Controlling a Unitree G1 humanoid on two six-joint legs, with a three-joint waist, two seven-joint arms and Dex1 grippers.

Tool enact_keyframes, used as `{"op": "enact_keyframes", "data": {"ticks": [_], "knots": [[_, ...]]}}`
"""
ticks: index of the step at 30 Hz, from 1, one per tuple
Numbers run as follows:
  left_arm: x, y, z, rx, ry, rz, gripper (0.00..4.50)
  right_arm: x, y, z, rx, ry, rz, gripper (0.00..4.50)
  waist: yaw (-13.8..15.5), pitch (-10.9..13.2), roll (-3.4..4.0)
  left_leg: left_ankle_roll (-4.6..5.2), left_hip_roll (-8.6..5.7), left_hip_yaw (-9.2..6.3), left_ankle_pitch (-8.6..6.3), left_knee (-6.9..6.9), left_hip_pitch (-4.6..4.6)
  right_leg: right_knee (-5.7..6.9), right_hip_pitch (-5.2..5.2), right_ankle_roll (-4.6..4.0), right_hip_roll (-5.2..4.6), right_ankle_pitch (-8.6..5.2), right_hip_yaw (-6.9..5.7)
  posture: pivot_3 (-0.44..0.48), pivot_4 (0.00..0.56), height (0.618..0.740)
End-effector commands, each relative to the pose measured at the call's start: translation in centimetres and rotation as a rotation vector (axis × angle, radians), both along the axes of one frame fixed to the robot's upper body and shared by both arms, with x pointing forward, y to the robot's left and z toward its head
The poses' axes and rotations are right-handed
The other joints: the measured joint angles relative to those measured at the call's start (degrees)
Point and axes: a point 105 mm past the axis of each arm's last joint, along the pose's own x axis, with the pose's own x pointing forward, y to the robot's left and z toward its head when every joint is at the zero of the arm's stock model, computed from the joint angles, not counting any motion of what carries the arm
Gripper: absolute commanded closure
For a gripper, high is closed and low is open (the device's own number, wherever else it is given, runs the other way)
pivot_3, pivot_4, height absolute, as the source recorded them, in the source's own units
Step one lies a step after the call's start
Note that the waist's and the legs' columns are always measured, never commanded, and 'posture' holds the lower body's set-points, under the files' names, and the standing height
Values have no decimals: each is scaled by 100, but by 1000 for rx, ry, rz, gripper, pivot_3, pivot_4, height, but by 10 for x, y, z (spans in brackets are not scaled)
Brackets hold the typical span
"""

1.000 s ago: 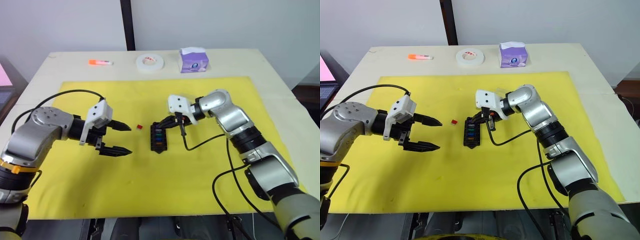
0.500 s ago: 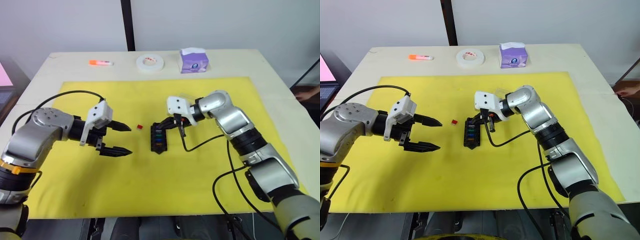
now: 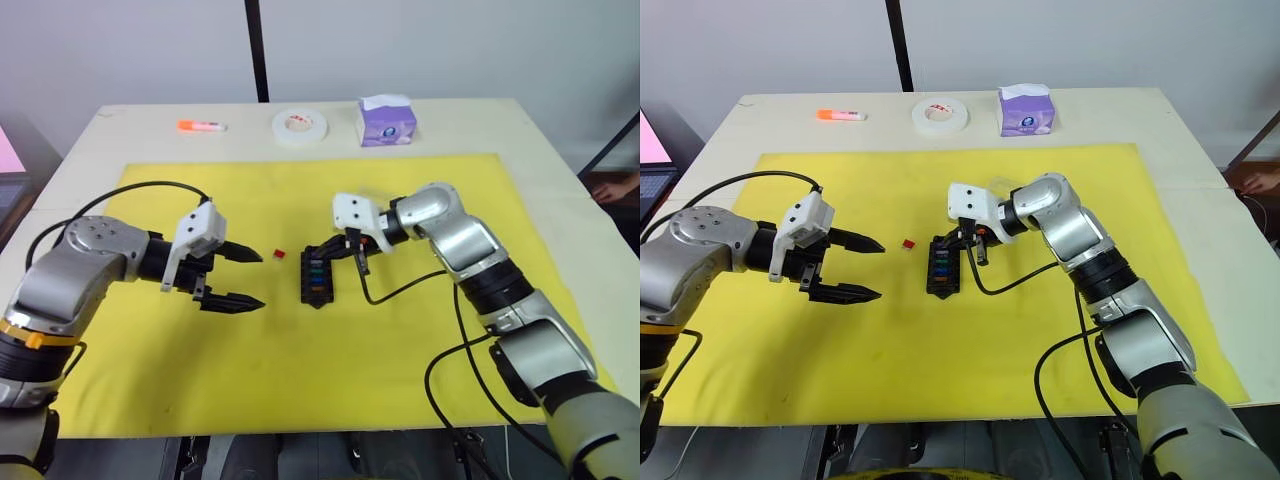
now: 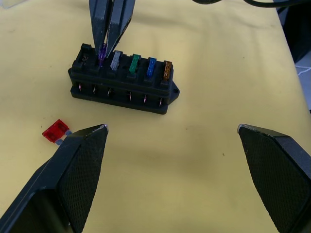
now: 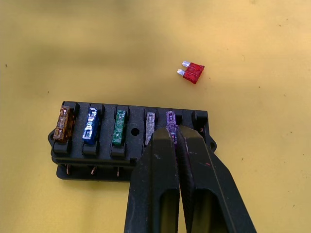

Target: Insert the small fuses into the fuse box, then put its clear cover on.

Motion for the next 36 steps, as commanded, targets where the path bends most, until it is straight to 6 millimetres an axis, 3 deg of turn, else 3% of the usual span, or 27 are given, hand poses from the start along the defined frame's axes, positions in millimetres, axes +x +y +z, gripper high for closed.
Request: {"op": "enact_keyframes", "data": {"ticks": [1,4,24,29,36], "knots": [[0,0,6,-7,-35,-8,0,-4,2,-1,0,10,20,3996,1,0,0,0,0,0,0,0,0,0,0,0,0,0,0,0,150,740],[1,1,6,-8,-35,-5,0,-3,2,5,22,2,17,3233,2,0,0,0,0,0,0,1,0,0,1,0,0,0,0,0,150,740],[8,8,11,4,-55,15,0,-9,-6,38,177,60,49,3233,0,0,0,0,0,0,0,3,0,2,1,0,0,0,0,0,150,740],[9,7,12,1,-57,11,0,-8,-2,34,224,65,27,4484,0,0,0,0,0,0,0,3,0,2,1,0,0,0,0,0,150,740],[8,7,12,4,-54,7,0,-9,1,22,223,79,15,4484,-1,0,0,0,0,0,0,8,-1,5,1,0,0,0,0,0,150,740]]}}
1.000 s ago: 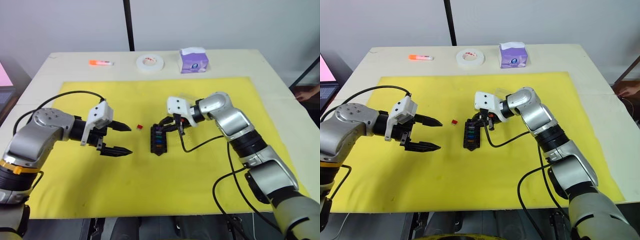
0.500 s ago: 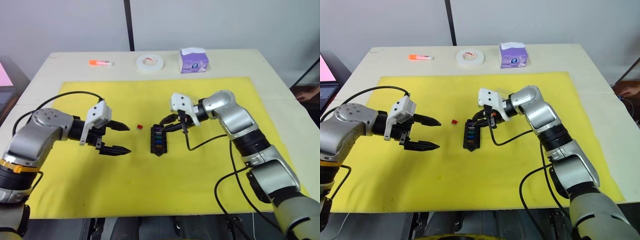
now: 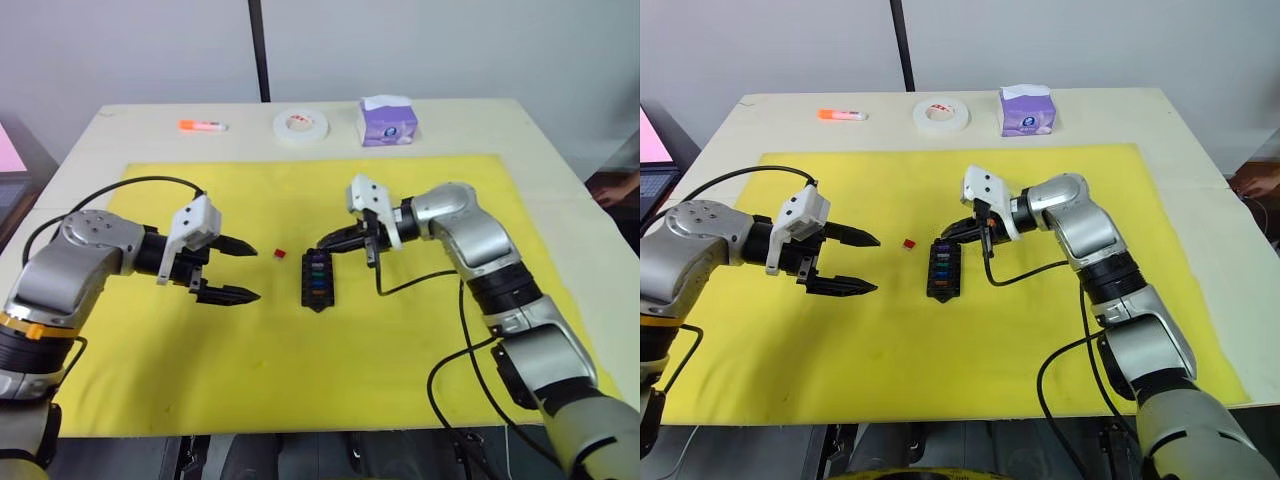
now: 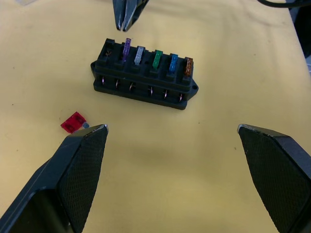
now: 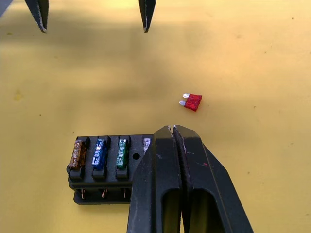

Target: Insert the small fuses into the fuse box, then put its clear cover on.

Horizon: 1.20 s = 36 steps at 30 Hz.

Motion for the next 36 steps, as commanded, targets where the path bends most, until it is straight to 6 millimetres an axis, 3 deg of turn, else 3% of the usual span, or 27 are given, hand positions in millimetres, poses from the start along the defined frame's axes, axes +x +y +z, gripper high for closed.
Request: {"op": "enact_keyframes", "data": {"ticks": [1,26,36], "knots": [[-1,0,9,-4,-42,-11,0,-4,5,8,18,-47,25,4484,0,0,0,0,0,0,0,1,0,1,0,0,0,0,0,0,150,740],[0,1,5,7,-39,-6,0,6,-2,-37,-115,-5,-50,4484,0,-1,0,0,0,0,0,17,8,20,7,0,1,0,0,0,150,740],[-1,3,3,17,-40,-2,0,-1,-4,-53,-186,59,-39,4484,0,-4,-1,1,0,0,-1,16,52,20,50,-1,1,-2,1,0,150,740]]}}
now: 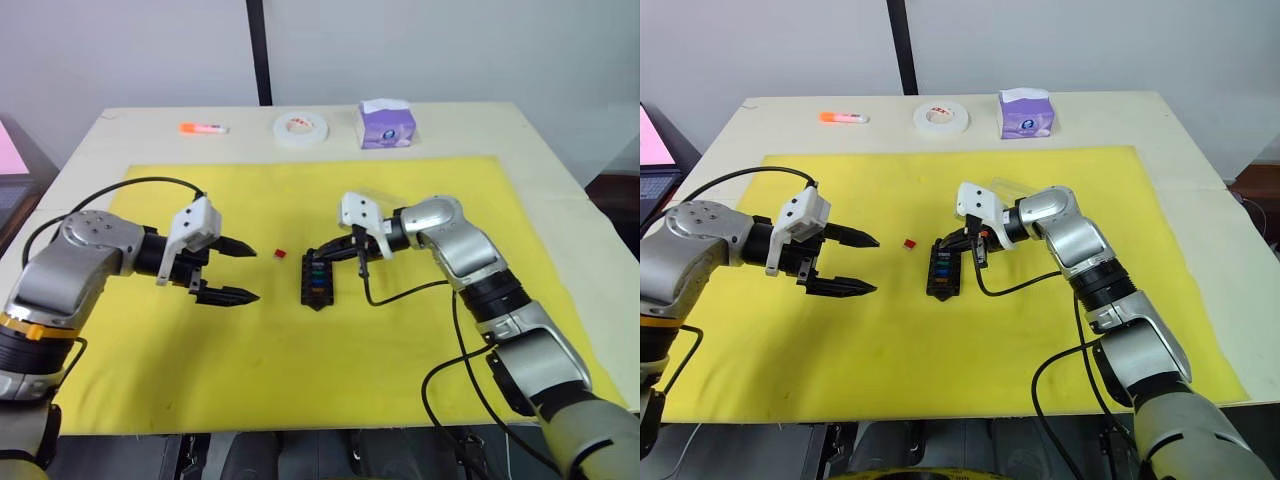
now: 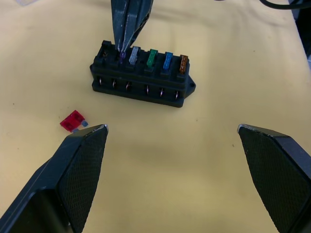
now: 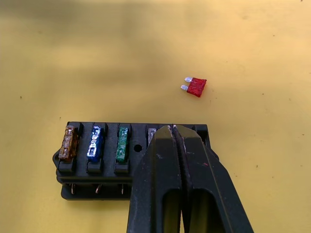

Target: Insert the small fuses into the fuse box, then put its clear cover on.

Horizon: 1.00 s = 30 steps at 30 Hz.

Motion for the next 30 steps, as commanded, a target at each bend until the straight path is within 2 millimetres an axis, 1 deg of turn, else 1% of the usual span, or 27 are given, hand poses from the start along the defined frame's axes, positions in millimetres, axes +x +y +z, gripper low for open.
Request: {"op": "enact_keyframes", "data": {"ticks": [1,5,10,16,20,23,24,27,30], "knots": [[-1,2,5,4,-31,-3,0,-5,-7,-31,-106,86,-26,4484,0,0,0,1,0,0,0,-2,9,0,8,0,0,0,0,0,150,740],[-1,1,4,5,-33,-3,0,-2,-9,-38,-128,96,-57,4484,0,-1,0,4,0,0,-3,-10,44,-11,46,-12,0,-9,-1,0,150,740],[-1,2,4,6,-36,-1,0,-2,-11,-41,-139,104,-67,4484,0,-3,-1,4,0,-1,-3,-11,50,-16,55,-16,0,-12,-1,0,150,740],[-1,2,4,10,-40,-2,0,0,-10,-37,-121,100,-74,4484,0,-3,0,4,0,-1,-3,-10,50,-16,55,-16,0,-12,-1,0,150,740],[0,2,4,12,-44,-2,0,0,-7,-24,-56,99,-65,4484,1,-3,0,4,0,-1,-3,-10,50,-16,55,-16,0,-12,-1,0,150,740],[0,3,4,15,-44,0,0,1,-3,1,50,85,-51,4484,2,-2,0,3,0,-1,-3,-10,49,-17,54,-16,-1,-12,-1,0,150,740],[0,4,3,15,-43,1,0,1,-2,12,91,78,-49,4484,1,-2,0,4,0,-2,-3,-10,46,-17,53,-16,0,-12,-1,0,150,740],[1,5,3,17,-41,6,0,6,-3,37,181,66,-69,4484,2,0,2,4,0,-2,-3,-10,39,-17,44,-9,0,-8,-1,0,150,740],[3,7,2,15,-38,13,0,3,-7,48,214,88,-57,4484,1,1,2,4,0,-2,-3,-11,36,-17,39,-5,0,-6,-1,0,150,740]]}}
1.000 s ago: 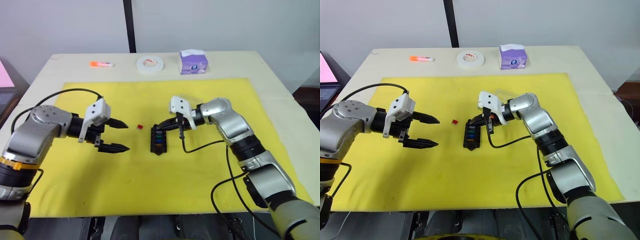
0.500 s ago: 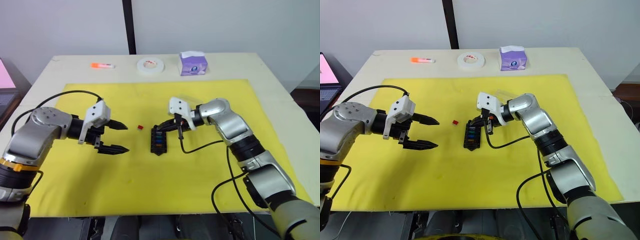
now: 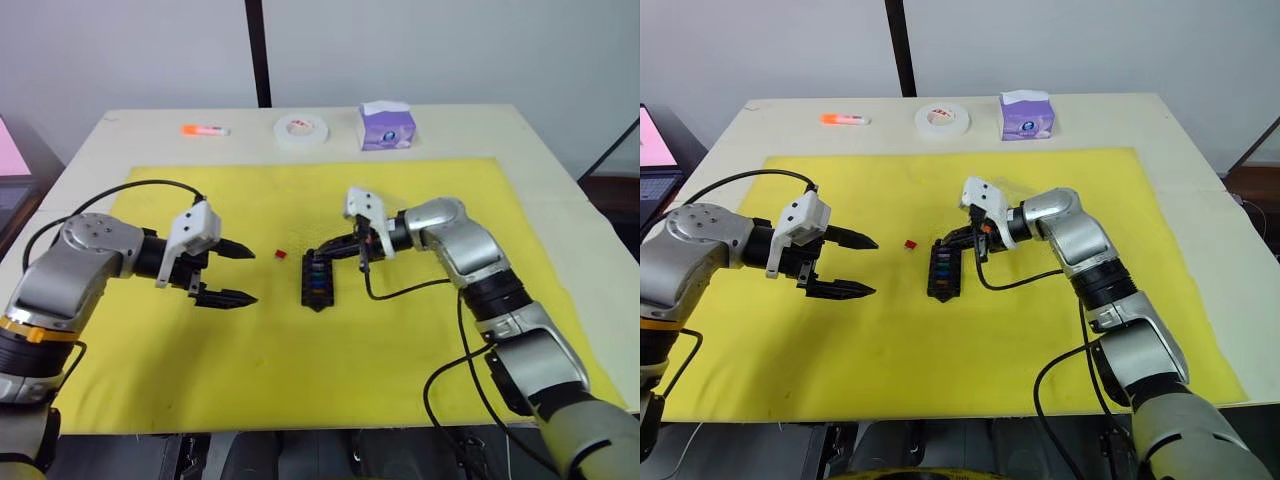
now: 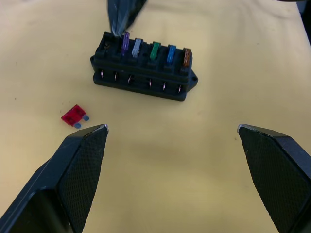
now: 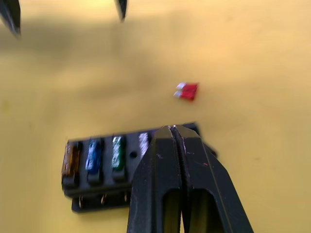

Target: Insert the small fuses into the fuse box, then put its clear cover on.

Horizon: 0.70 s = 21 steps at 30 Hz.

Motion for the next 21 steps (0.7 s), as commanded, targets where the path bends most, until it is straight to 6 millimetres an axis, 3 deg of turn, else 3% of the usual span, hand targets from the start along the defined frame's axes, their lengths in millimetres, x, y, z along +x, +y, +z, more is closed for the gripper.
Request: {"op": "enact_keyframes", "data": {"ticks": [1,6,14,17,21], "knots": [[2,3,8,-6,-34,5,0,-6,-4,32,86,-21,36,4484,0,0,0,0,0,0,0,-1,0,0,0,0,0,0,0,0,150,740],[16,22,14,-51,-30,112,0,-12,-27,51,158,6,-20,4484,7,0,0,0,0,0,0,-9,0,-6,-1,-1,0,-1,0,0,150,740],[39,96,18,-88,-65,414,0,-10,-130,44,75,-14,-391,4484,13,1,-1,0,0,4,0,-20,-5,-34,-1,-11,-4,-6,-1,0,150,740],[42,119,11,-89,-75,505,0,-15,-167,35,24,-19,-510,3860,-1,1,0,0,1,4,0,-23,-5,-33,-3,-11,-3,-6,-1,0,150,740],[42,138,1,-85,-87,579,0,-20,-209,29,0,-27,-666,2461,6,1,0,0,1,8,0,-24,-5,-34,-5,-12,-4,-6,2,0,150,740]]}}
